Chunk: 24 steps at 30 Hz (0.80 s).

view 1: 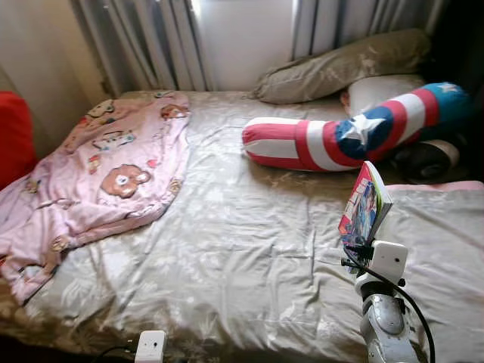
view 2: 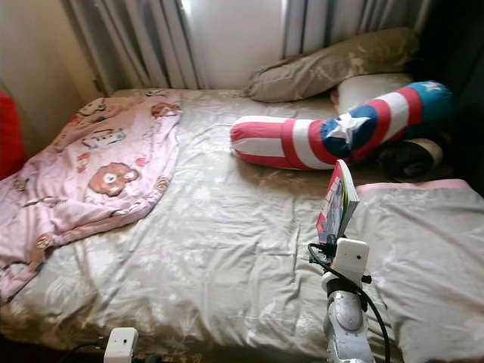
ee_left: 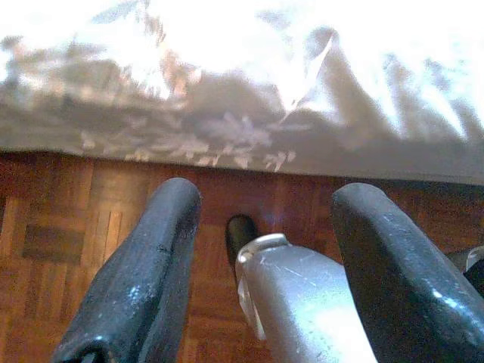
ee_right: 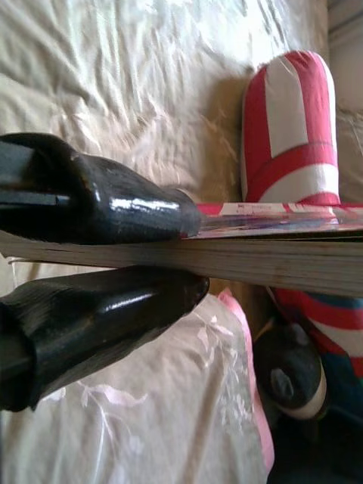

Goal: Clean up the room

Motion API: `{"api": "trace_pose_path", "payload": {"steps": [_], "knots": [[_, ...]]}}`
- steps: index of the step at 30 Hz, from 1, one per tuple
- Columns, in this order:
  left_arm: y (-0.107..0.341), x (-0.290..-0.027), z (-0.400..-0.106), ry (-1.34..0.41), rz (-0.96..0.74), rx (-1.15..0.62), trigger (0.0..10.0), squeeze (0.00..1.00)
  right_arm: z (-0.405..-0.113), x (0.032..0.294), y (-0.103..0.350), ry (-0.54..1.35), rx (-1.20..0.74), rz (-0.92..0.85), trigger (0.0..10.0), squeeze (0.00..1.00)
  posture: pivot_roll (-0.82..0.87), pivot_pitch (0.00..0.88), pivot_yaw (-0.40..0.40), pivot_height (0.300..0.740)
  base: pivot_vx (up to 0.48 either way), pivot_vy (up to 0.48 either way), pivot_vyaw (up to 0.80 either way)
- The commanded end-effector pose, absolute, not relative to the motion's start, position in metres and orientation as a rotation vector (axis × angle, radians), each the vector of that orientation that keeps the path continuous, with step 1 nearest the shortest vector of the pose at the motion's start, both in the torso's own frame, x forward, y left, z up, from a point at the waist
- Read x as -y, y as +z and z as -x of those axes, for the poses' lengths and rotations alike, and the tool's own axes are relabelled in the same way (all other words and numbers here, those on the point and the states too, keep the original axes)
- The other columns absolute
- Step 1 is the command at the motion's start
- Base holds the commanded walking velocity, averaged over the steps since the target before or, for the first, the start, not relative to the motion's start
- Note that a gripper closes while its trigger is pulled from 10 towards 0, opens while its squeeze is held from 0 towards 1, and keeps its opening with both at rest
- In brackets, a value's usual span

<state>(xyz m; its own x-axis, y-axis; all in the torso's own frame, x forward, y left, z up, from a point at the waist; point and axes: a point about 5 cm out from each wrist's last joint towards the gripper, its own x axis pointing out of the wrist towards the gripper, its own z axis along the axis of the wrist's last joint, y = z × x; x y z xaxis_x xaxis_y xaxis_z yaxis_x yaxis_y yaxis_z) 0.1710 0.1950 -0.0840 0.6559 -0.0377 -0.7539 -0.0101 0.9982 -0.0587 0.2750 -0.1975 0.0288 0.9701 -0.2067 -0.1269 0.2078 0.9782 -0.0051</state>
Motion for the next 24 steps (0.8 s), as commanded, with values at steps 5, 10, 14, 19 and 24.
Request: {"api": "trace_pose_path", "payload": {"steps": [5,10,14,19,24], "knots": [[-0.0852,-0.1994,-0.1669,0.000,0.058,-0.867,10.0,0.00,-0.2849,0.1926,0.0423,-0.184,-0.061,0.017,10.0,0.00,0.02,0.000,0.054,0.740,0.282,0.000,0.00],[-0.0852,-0.2004,-0.1660,0.007,0.054,-0.859,10.0,0.00,-0.2840,0.1920,0.0425,-0.186,-0.054,0.009,10.0,0.00,0.02,0.000,0.058,0.740,0.000,0.000,0.00],[-0.0858,-0.2015,-0.1636,0.009,0.052,-0.860,10.0,0.00,-0.2834,0.1922,0.0422,-0.191,-0.053,0.008,10.0,0.00,0.02,0.000,0.058,0.740,0.000,0.000,0.00],[-0.0867,-0.2037,-0.1599,0.013,0.049,-0.862,10.0,0.00,-0.2826,0.1915,0.0418,-0.191,-0.051,0.006,10.0,0.00,0.02,0.000,0.060,0.740,0.000,0.000,0.00],[-0.0858,-0.2082,-0.1583,0.018,0.042,-0.847,10.0,0.00,-0.2823,0.1899,0.0414,-0.188,-0.049,-0.001,10.0,0.00,0.02,0.000,0.066,0.740,0.000,0.000,0.00]]}}
